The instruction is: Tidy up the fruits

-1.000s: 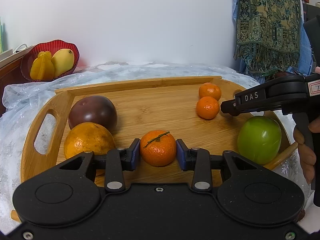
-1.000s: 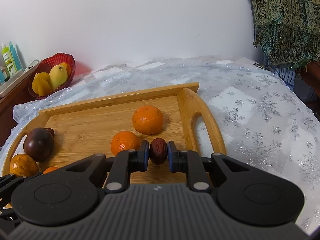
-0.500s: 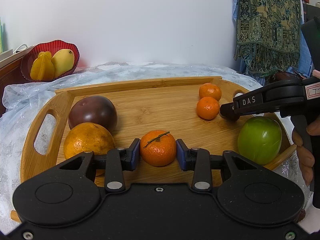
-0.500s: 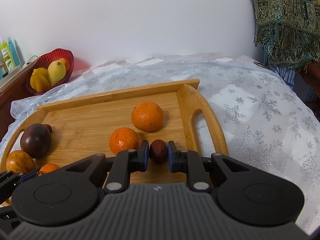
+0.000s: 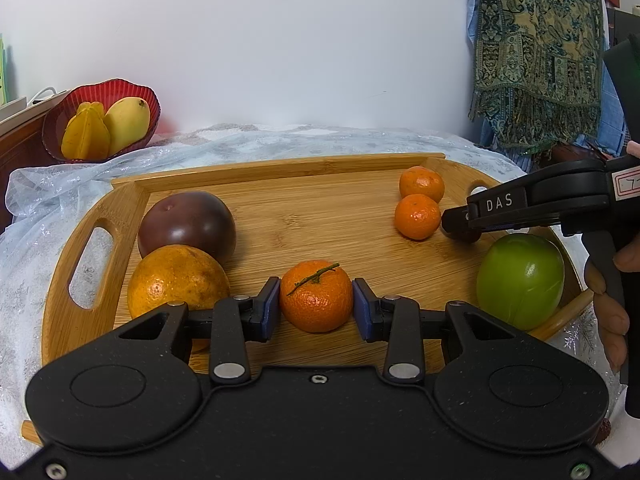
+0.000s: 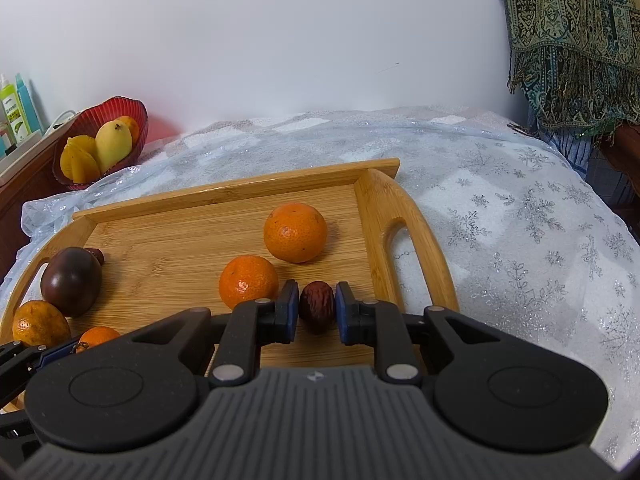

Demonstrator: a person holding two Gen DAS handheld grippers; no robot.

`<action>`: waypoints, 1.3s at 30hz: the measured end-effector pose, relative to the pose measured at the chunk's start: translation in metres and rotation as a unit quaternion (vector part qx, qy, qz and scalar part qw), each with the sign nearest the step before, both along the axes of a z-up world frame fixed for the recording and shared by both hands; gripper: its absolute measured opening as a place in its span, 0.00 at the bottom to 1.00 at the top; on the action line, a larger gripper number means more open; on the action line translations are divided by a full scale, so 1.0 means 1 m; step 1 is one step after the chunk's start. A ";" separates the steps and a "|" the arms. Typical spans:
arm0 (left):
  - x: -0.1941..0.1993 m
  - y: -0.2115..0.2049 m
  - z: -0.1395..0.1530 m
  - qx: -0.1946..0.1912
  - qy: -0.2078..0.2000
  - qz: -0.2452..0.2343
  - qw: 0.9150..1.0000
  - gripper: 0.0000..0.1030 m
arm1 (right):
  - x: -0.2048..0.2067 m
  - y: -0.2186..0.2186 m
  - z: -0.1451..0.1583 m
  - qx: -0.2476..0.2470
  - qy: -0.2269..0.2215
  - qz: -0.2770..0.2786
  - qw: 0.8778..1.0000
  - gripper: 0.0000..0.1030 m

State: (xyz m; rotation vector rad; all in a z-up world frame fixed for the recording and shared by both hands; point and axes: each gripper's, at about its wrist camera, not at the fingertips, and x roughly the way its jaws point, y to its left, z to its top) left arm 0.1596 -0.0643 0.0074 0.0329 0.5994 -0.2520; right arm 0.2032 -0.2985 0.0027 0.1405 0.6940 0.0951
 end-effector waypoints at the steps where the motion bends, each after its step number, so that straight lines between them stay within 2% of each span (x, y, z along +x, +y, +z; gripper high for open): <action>1: 0.000 0.000 0.000 0.000 0.000 0.000 1.000 0.35 | 0.000 0.000 0.000 0.000 0.000 0.000 1.000 0.29; 3: 0.000 0.000 0.000 0.000 0.000 0.000 1.000 0.35 | 0.000 0.000 0.000 0.000 0.000 0.000 1.000 0.32; 11: 0.001 0.004 0.000 -0.006 0.002 0.001 1.000 0.35 | -0.001 -0.002 0.001 0.000 0.000 0.003 1.000 0.34; 12: 0.000 0.004 0.000 -0.007 0.002 0.002 1.000 0.35 | -0.002 -0.002 0.001 0.001 -0.001 0.005 1.000 0.39; 18: -0.003 0.009 0.003 -0.012 -0.004 0.005 1.000 0.36 | -0.006 -0.007 0.004 0.008 -0.005 0.005 1.000 0.44; 23: -0.009 0.008 0.007 -0.011 -0.016 0.005 1.000 0.42 | -0.012 -0.010 0.008 0.015 -0.016 0.008 1.000 0.46; 30: -0.022 0.009 0.010 -0.016 -0.024 0.002 1.000 0.50 | -0.025 -0.015 0.015 0.031 -0.036 0.009 0.999 0.54; 32: -0.027 0.009 0.012 -0.015 -0.031 0.004 0.999 0.57 | -0.031 -0.018 0.018 0.042 -0.048 0.010 0.998 0.58; 39: -0.047 0.011 0.017 -0.012 -0.044 -0.002 0.999 0.65 | -0.062 -0.031 0.028 0.082 -0.080 0.000 0.993 0.64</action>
